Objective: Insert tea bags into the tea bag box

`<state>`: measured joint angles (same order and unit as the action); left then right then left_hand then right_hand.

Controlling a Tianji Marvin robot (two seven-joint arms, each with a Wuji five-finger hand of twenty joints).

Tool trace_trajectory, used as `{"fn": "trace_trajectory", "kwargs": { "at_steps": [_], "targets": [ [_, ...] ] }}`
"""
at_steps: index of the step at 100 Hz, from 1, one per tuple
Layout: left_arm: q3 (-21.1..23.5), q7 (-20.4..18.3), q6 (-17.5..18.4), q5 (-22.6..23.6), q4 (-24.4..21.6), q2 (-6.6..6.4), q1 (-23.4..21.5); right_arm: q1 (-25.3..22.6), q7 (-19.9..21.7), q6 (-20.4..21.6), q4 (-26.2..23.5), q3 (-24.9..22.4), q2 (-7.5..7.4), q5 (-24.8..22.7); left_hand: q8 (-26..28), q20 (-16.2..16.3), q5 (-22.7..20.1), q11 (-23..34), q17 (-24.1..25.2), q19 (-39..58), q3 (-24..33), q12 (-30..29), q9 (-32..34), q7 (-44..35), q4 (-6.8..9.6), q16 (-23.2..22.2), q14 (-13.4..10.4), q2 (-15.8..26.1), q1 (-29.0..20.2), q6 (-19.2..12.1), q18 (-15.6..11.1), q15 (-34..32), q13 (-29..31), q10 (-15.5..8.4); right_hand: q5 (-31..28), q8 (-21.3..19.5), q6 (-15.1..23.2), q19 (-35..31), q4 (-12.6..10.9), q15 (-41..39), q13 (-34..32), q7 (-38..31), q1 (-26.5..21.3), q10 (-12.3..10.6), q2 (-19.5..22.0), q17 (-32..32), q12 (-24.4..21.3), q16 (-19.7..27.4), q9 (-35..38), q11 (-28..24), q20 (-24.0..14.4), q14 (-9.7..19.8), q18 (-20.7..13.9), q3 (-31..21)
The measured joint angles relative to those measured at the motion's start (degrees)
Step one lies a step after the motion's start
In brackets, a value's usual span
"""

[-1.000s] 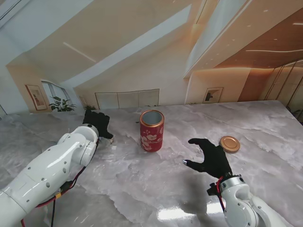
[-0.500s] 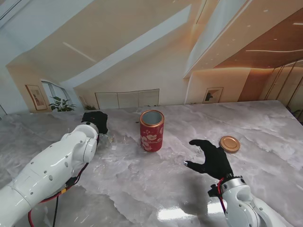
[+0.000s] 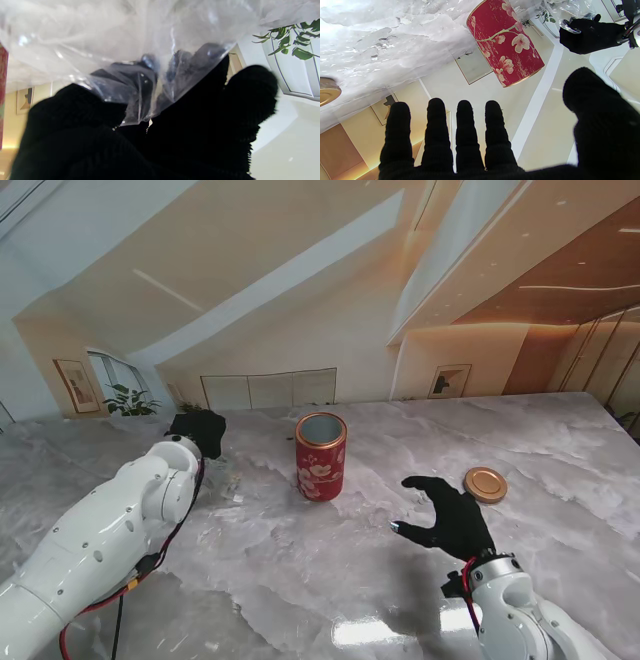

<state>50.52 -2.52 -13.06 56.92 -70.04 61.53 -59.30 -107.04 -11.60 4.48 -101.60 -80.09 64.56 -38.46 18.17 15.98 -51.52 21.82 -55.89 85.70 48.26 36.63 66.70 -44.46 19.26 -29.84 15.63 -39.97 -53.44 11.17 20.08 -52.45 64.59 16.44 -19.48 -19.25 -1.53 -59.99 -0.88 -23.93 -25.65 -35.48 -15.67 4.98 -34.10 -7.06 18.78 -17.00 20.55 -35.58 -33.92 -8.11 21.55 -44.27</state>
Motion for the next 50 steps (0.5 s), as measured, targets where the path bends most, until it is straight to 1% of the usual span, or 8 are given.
{"fn": "trace_trajectory", "kwargs": {
  "at_steps": [6, 16, 25, 27, 34, 45, 48, 50],
  "targets": [
    [2.4, 0.2, 1.2, 0.5, -1.5, -0.01, -1.4, 0.0, 0.0, 0.0, 0.0, 0.0, 0.0, 0.1, 0.0, 0.0, 0.0, -0.1, 0.0, 0.0, 0.0, 0.0, 0.0, 0.0, 0.48, 0.0, 0.0, 0.0, 0.0, -0.1, 0.0, 0.0, 0.0, 0.0, 0.0, 0.2, 0.4, -0.4, -0.1, -0.6, 0.0, 0.0, -1.2, 0.0, 0.0, -0.5, 0.0, 0.0, 0.1, 0.0, 0.0, 0.0, 0.0, 0.1],
    [6.1, -0.1, 2.6, 1.8, -5.1, -0.15, -3.8, 0.1, -0.2, 0.2, 0.0, 0.0, 0.0, 0.2, 0.1, -0.1, 0.0, -0.4, 0.0, 0.0, 0.0, 0.0, 0.1, -0.2, 0.51, 0.0, 0.0, 0.0, 0.0, -0.1, 0.0, 0.0, 0.0, 0.0, -0.6, -0.2, 0.4, -1.1, -0.1, -1.5, -0.1, -0.1, -1.8, 0.0, 0.0, -1.5, -0.1, 0.0, 0.7, 0.0, 0.0, 0.0, 0.0, 0.1],
    [9.0, -2.1, 3.3, 2.4, -8.7, -0.38, -5.5, 0.2, -0.9, 0.6, 0.2, 0.0, 0.04, 0.2, 0.1, -0.1, 0.0, -0.4, 0.0, 0.0, 0.0, 0.0, 0.1, -0.2, 0.52, 0.0, 0.0, 0.0, 0.0, -0.1, 0.0, 0.0, 0.0, 0.0, -0.5, 0.3, 0.5, -2.0, -0.1, -2.6, -0.2, 0.0, -2.3, 0.0, 0.0, -2.3, 0.0, -0.7, 1.4, -1.0, 0.0, 0.1, -0.1, 0.1],
    [9.5, -2.7, 3.5, 2.5, -9.4, -0.44, -5.8, 0.2, -1.0, 0.7, 0.2, 0.0, 0.06, 0.2, 0.1, -0.1, 0.0, -0.4, 0.0, 0.0, 0.0, 0.0, 0.1, -0.2, 0.52, 0.0, 0.0, 0.0, 0.0, -0.1, 0.0, 0.0, 0.0, 0.0, -0.5, 0.3, 0.5, -2.3, -0.1, -3.0, -1.2, 0.0, -2.3, 0.0, 0.0, -2.4, 0.0, -0.7, 1.4, -1.0, 0.0, 0.1, -0.2, 0.1],
    [11.1, -4.3, 4.0, 3.1, -11.6, -0.66, -6.6, 0.2, -1.5, 0.9, 0.2, -0.3, 0.22, 0.2, 0.1, -0.2, 0.0, -0.5, -0.1, 0.0, 0.0, 0.0, 0.8, -0.2, 0.78, 0.1, 0.0, 0.0, 0.0, -0.1, 0.0, -0.3, 0.5, 0.0, -0.5, 0.3, 0.5, -2.7, -0.1, -3.6, -1.7, 0.0, -2.3, 0.0, 0.0, -2.9, 0.0, -1.1, 1.4, -1.0, 0.0, 0.6, -0.7, 0.7],
    [12.9, -4.5, 5.0, 3.5, -13.6, -0.85, -7.4, 0.2, -3.0, 1.1, 0.2, -0.6, 0.49, 0.2, 0.1, -0.2, 0.0, -0.5, -0.1, 0.0, 0.5, 0.0, 0.8, -0.2, 0.82, 0.4, 0.0, 0.0, 0.0, -0.1, 0.0, -0.4, 0.5, 0.0, -0.5, 0.3, 0.5, -3.9, -0.3, -5.0, -1.8, 0.0, -3.0, 0.0, 0.0, -3.8, -0.1, -2.0, 2.8, -1.3, -1.1, 1.1, -1.4, 1.3],
    [13.3, -4.5, 5.2, 3.6, -14.1, -0.91, -7.6, 0.2, -3.5, 1.3, 0.2, -0.7, 0.57, 0.3, 0.1, -0.2, 0.0, -0.5, -0.1, 0.0, 0.5, 0.0, 0.8, -0.2, 1.41, 0.5, 0.0, 0.0, 0.0, -0.1, 0.0, -0.4, 0.5, 0.0, -0.6, 0.0, 0.5, -4.5, -0.6, -5.6, -1.9, 0.0, -3.2, 0.0, 0.0, -4.4, -0.1, -2.2, 2.9, -1.9, -1.3, 1.3, -1.8, 1.7],
    [13.5, -4.5, 5.3, 3.7, -14.3, -0.94, -7.7, 0.2, -3.7, 1.4, 0.2, -0.8, 0.62, 0.4, 0.1, -0.2, 0.0, -0.5, -0.1, 0.0, 0.5, 0.0, 0.8, -0.2, 1.42, 0.5, 0.0, 0.0, 0.0, -0.1, 0.0, -0.5, 0.5, 0.0, -1.6, -0.2, 0.5, -4.7, -0.8, -6.1, -2.0, 0.6, -4.3, 0.0, -0.3, -4.8, 0.1, -2.5, 3.0, -2.0, -1.3, 1.3, -2.2, 1.9]
  ]
}}
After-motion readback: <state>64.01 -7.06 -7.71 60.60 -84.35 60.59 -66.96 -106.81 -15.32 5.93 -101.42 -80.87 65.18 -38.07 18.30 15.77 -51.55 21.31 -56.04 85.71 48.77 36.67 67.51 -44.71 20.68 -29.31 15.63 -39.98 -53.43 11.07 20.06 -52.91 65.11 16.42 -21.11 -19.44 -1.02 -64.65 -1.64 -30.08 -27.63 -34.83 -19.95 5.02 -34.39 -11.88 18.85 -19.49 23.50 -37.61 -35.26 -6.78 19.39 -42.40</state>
